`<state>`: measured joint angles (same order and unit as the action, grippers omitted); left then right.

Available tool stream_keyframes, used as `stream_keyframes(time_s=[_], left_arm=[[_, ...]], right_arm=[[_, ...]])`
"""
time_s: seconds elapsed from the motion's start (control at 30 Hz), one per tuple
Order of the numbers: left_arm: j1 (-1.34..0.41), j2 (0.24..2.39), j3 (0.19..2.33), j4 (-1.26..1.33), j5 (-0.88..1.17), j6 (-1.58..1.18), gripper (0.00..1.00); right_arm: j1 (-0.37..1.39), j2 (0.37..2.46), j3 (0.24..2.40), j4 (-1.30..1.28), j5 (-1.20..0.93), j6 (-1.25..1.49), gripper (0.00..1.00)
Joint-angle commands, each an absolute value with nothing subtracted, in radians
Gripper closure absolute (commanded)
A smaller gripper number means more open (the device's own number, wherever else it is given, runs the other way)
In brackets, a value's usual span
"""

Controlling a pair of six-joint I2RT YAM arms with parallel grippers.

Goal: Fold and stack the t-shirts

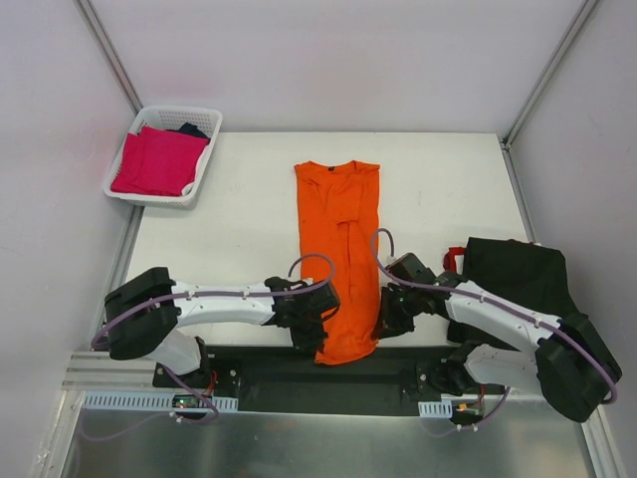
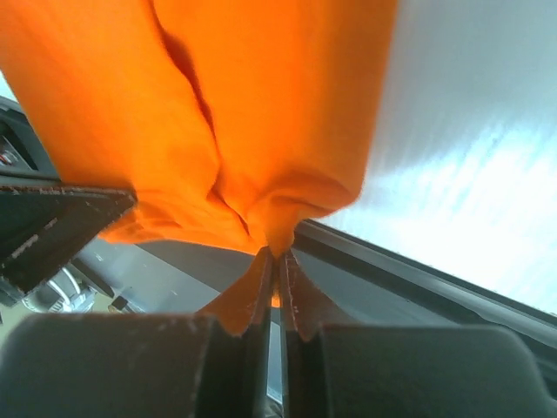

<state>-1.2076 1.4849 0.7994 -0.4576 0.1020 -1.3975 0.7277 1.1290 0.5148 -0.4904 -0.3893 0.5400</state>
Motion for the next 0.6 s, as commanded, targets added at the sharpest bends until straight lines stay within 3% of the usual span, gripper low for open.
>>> stream_keyframes(time_s=[0.0,0.57], left_arm=[[-1.181,1.486,0.856,-0.548,0.110,-1.336,1.00],[-0.980,1.503,0.992,-0.680,0.101,-1.161,1.00]], right_arm=[[0.735,1.167,0.574,-0.543,-0.370,0.503,0.96],[0.609,1.290,0.798,-0.652,-0.387,0.364,0.97]])
